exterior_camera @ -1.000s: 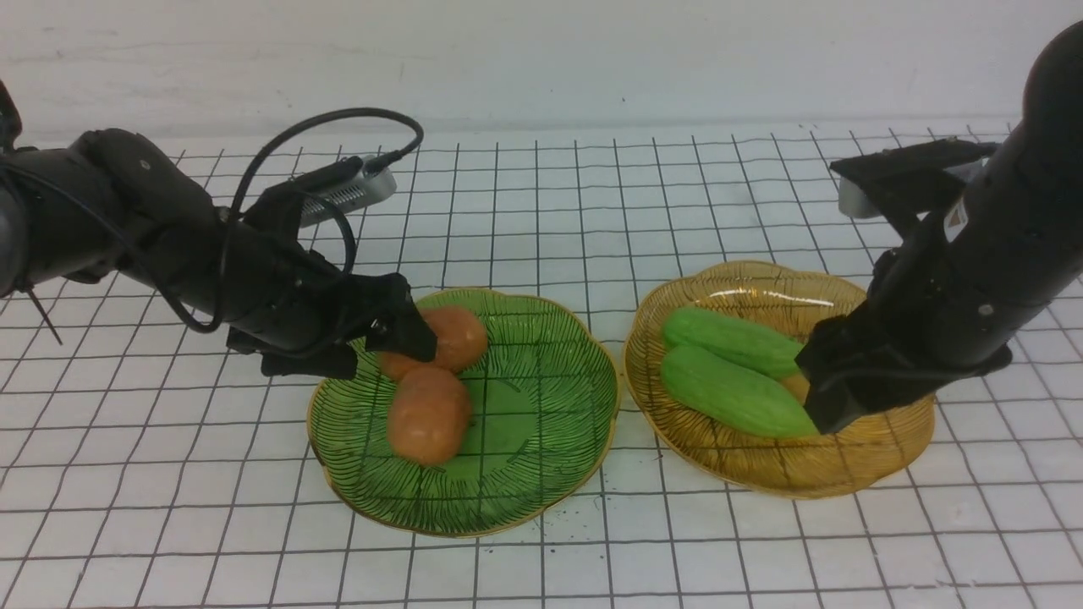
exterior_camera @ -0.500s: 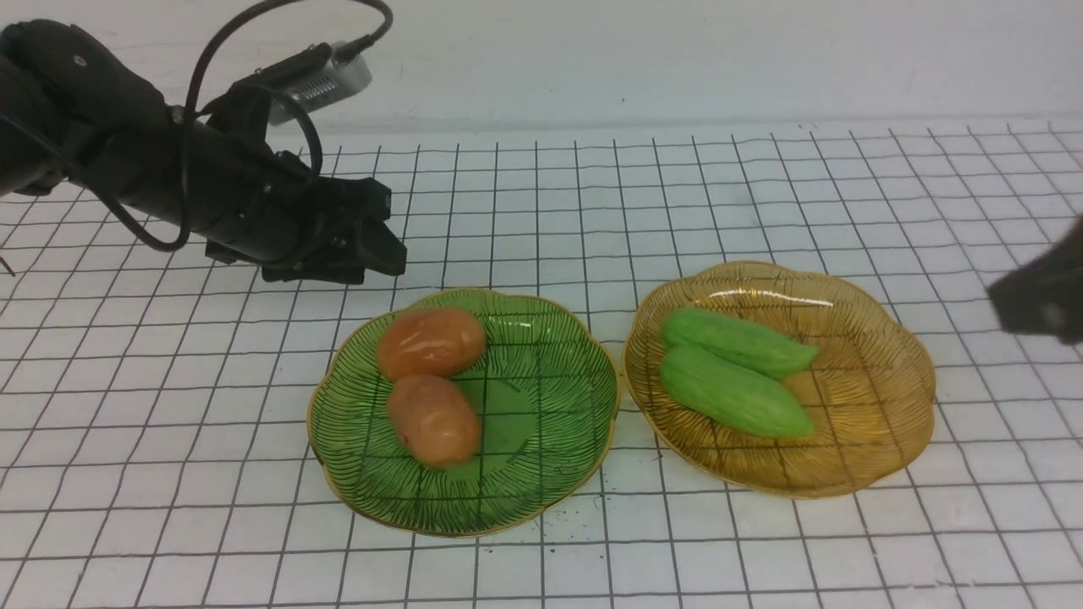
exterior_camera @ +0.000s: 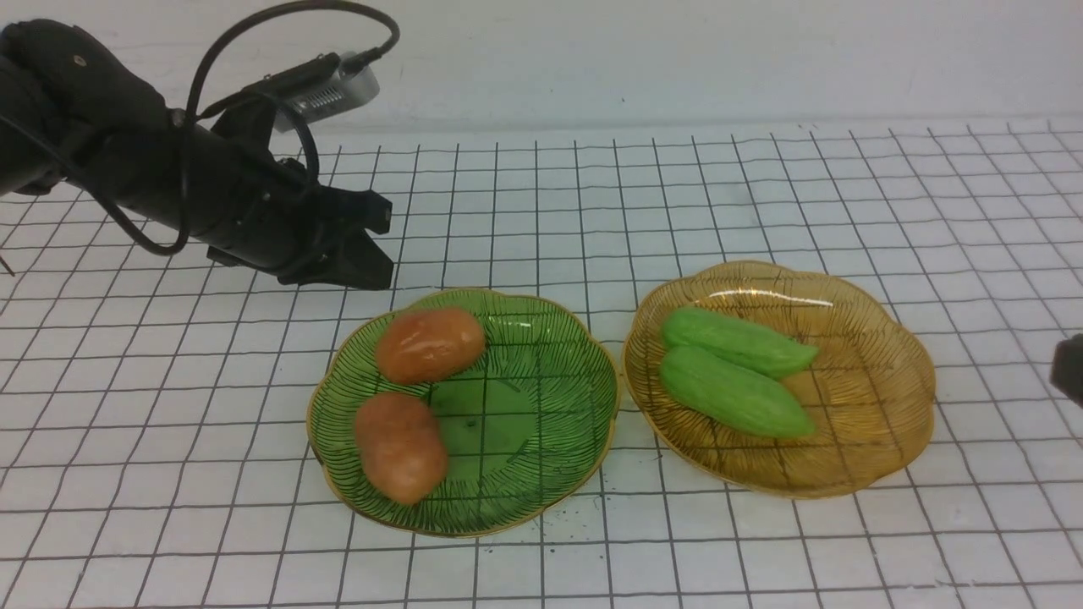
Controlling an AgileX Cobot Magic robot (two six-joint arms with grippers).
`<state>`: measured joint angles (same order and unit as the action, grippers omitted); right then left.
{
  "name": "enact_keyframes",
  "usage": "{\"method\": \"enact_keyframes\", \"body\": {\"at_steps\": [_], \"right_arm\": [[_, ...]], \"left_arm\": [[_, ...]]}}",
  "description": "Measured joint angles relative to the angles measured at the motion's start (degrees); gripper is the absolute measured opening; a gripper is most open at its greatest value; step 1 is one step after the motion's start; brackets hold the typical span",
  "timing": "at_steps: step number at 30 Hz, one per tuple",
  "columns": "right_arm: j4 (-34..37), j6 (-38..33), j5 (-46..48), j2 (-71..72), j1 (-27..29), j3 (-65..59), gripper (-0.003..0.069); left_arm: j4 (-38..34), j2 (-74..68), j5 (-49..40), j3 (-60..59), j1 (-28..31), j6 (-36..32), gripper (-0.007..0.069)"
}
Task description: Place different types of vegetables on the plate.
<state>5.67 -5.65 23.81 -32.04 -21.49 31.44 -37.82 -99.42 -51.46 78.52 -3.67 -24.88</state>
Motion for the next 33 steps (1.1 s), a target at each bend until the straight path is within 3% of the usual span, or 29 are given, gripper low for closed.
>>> {"method": "enact_keyframes", "body": {"at_steps": [2,7,24,29,33], "right_arm": [[0.0,-0.4,-9.8,0.1,0.0,-4.6,-0.0015],[-0.1,-0.6,-15.4,0.2,0.0,-7.8,-0.0014],[-0.1,-0.7,-9.5,0.4,-0.2,-11.1,-0.0014],[-0.1,-0.7,-8.1,6.2,-0.1,-14.0,-0.0015],[-0.1,-0.8,-7.7,14.4,4.7,-20.8,-0.0015]], "left_arm": [[0.0,0.0,-0.2,0.0,0.0,0.0,-0.0008],[0.0,0.0,-0.5,0.0,0.0,-0.1,-0.0008],[1.3,0.0,0.7,0.0,0.0,-0.2,-0.0008],[1.3,0.0,0.7,0.0,0.0,-0.2,-0.0008],[1.3,0.0,0.7,0.0,0.0,-0.2,-0.0008]]}}
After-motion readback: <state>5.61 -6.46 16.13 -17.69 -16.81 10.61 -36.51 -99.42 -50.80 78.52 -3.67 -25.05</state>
